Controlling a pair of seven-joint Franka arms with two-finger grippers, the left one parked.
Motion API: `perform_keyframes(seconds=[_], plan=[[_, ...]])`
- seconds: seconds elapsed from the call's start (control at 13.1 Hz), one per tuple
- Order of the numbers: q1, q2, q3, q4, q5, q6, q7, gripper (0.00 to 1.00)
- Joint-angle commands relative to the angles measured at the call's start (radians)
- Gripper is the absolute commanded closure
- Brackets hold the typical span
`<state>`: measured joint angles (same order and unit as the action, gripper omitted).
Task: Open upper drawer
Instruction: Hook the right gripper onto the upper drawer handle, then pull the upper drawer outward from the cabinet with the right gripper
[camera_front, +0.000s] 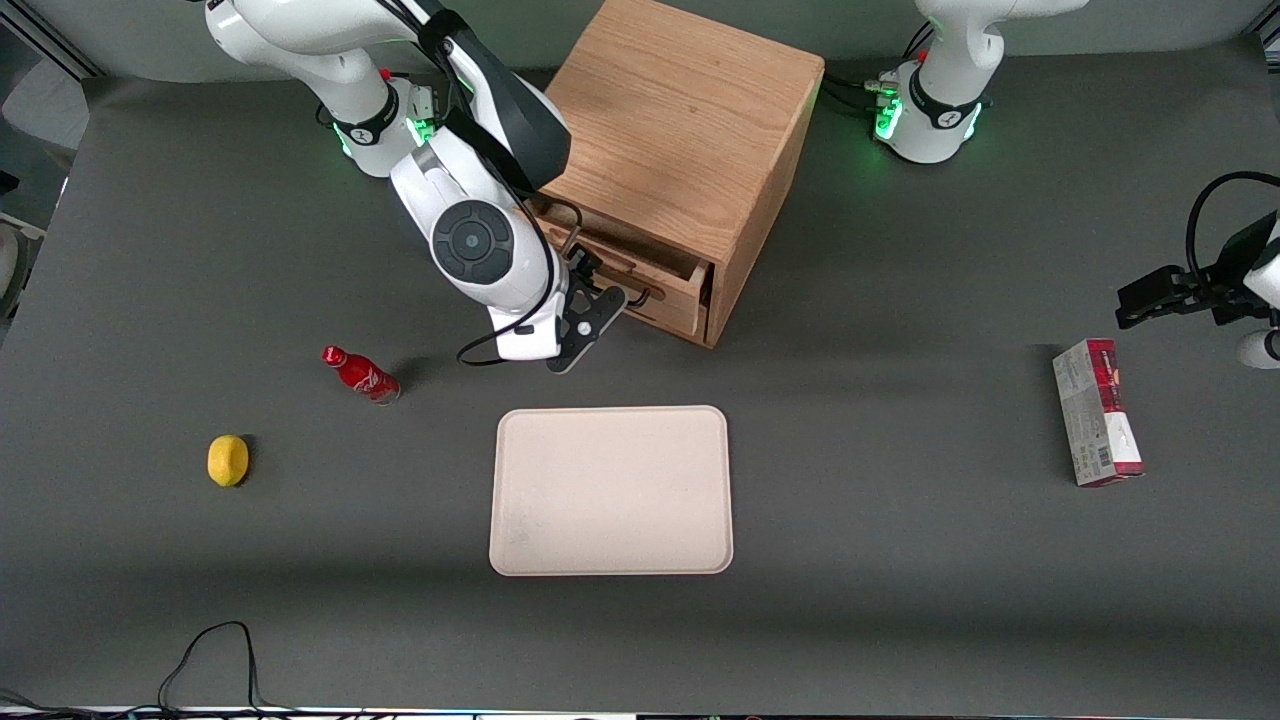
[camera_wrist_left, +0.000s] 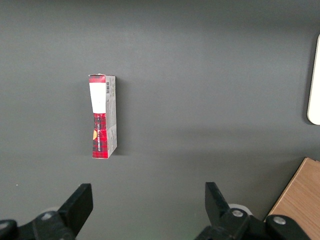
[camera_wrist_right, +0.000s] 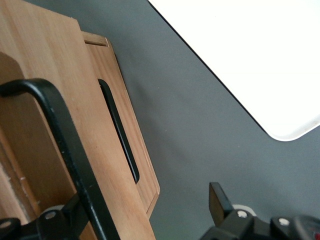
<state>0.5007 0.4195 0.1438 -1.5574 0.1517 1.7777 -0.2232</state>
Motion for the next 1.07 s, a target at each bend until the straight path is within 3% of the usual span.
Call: perform_keyframes(seconds=[0.0, 0.99], plan=[[-0.013, -0.001, 0.000, 0.007, 0.003, 0.006, -0.041, 0.00], [-0.037, 0.077, -0.001, 0.088, 0.009, 0.008, -0.045, 0.00]])
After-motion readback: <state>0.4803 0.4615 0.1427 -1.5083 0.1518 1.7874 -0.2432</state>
